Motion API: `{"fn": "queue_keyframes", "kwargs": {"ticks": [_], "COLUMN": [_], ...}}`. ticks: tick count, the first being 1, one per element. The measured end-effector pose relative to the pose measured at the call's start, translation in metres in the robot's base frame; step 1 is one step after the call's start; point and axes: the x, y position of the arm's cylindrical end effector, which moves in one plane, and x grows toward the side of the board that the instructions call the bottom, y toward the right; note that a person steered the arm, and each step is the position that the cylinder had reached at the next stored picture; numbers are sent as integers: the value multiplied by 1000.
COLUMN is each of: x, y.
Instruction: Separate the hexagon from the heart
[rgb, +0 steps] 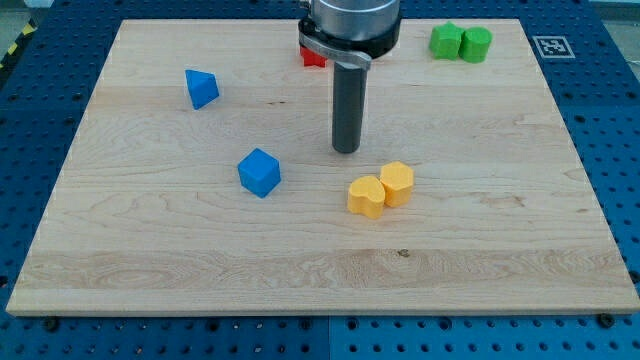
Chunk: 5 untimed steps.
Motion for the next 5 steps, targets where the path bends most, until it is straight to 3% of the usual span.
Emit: {"fn": "queue_keyframes", "kwargs": {"ticks": [2,5], "x": [35,39], "y": [3,109]}}
